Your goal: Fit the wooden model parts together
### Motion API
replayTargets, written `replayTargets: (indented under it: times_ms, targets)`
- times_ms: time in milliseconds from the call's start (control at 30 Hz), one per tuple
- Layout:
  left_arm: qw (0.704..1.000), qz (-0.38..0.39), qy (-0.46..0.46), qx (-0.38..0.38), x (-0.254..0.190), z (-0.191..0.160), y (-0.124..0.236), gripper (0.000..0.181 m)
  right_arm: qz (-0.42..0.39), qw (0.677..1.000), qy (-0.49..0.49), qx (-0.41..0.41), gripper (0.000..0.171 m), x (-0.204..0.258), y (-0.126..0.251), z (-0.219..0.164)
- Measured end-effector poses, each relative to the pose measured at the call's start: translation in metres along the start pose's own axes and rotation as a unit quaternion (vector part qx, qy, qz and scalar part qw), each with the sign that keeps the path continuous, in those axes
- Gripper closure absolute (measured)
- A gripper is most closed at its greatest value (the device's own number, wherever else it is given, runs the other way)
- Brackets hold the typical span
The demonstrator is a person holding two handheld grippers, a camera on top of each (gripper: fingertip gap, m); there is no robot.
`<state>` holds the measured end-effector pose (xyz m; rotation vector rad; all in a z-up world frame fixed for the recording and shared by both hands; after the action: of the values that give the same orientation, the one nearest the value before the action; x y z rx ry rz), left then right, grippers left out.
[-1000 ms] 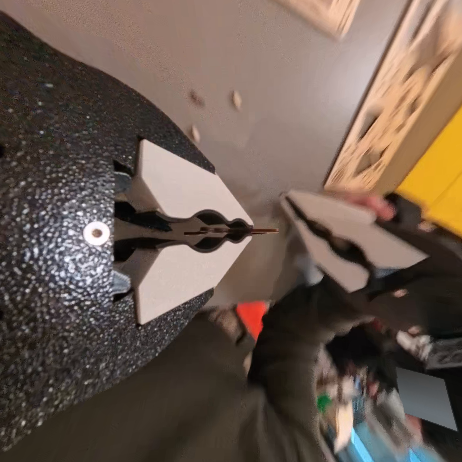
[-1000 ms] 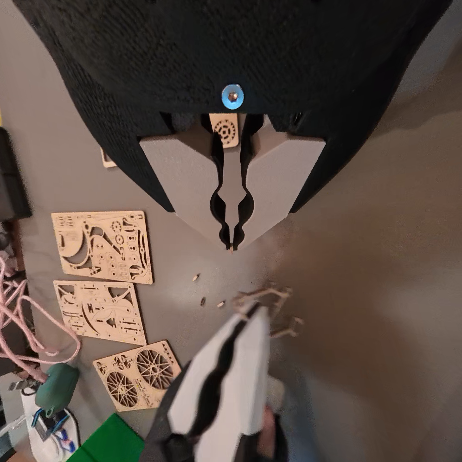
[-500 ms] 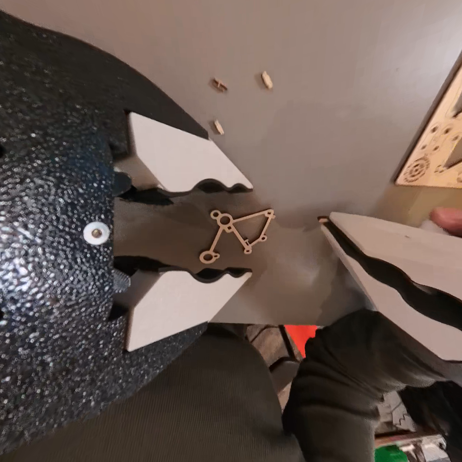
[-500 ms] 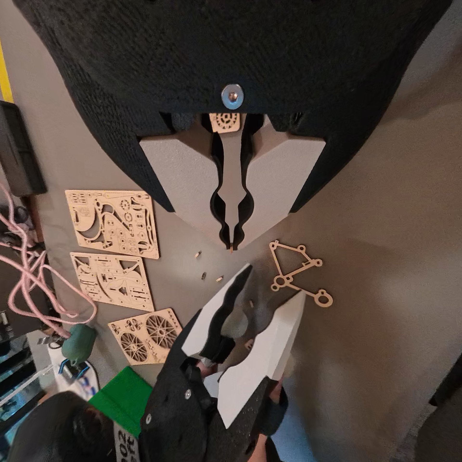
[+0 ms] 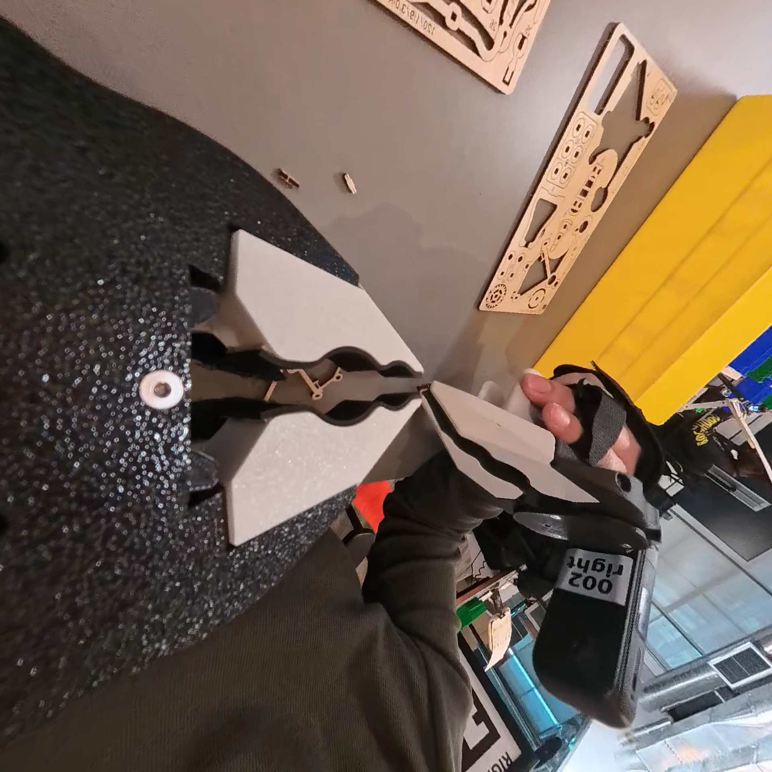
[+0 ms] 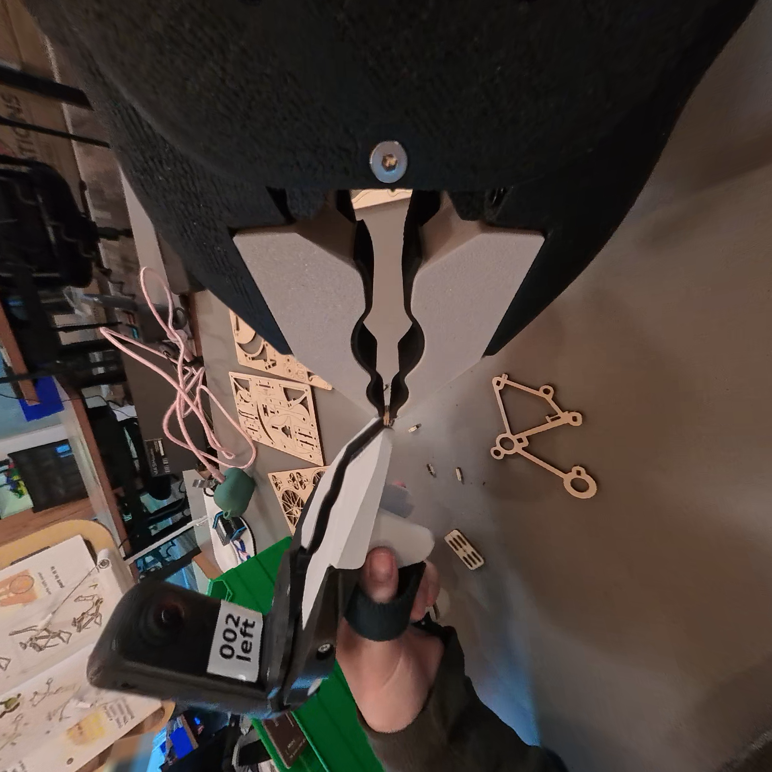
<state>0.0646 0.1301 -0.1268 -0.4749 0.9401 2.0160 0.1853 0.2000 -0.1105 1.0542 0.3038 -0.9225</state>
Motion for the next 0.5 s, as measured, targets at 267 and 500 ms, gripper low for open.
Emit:
replayTargets:
  times_ms: [267,500]
  targets:
    - [1.000,0.012,-0.018,-0.009,0.000,-0.002,-0.005,0.180,-0.012,1.000,0.011,0.007,0.171,0.001,-0.001,0.001]
    - [0.988,0.041,-0.083,-0.122,-0.003,0.007,0.011,0.181,-0.011,0.986,-0.144,-0.080,0.155,-0.018,0.005,0.002]
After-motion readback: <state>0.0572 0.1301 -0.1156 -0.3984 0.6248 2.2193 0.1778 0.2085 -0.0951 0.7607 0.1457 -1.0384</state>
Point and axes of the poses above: each gripper's, where its closed fingertips meet, y back along the fingers, z out of its top, x = y × z across the jaws, the point moved 8 cm from there along y, back along the fingers, and after that the axes turned 15 degrees about x, right-handed, at the moved point
